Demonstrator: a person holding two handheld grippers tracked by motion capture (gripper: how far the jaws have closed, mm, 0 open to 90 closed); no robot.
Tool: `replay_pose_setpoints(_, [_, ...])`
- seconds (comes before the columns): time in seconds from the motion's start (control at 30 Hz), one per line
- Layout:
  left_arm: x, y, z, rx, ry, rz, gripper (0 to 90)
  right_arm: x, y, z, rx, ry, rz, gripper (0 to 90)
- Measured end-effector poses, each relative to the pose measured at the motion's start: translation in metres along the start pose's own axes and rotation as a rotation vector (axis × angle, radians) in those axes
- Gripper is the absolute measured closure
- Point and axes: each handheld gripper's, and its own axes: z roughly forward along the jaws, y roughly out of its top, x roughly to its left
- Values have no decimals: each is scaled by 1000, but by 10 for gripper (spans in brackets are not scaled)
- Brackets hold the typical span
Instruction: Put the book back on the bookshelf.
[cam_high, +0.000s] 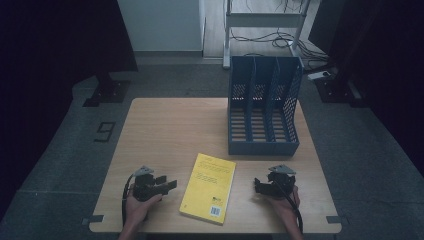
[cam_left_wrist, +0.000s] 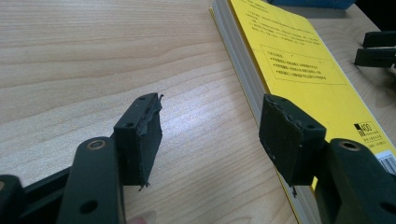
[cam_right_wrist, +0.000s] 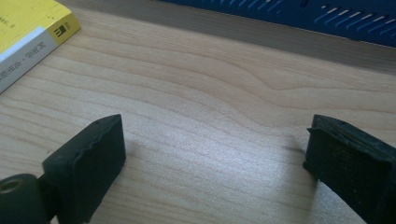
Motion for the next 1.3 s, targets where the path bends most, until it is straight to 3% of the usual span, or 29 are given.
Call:
replay_pose_setpoints(0.63, [4, 0, 4, 19, 4, -5, 382, -1, 0, 0, -3, -2, 3, 55])
replay_pose_setpoints(1.07, [10, 1, 6, 24, 13, -43, 371, 0, -3, -5, -19, -20, 20, 110])
replay_pose_setpoints(1.3, [6, 4, 7, 29, 13, -22, 370, 6, 4, -21, -80, 66, 72, 130])
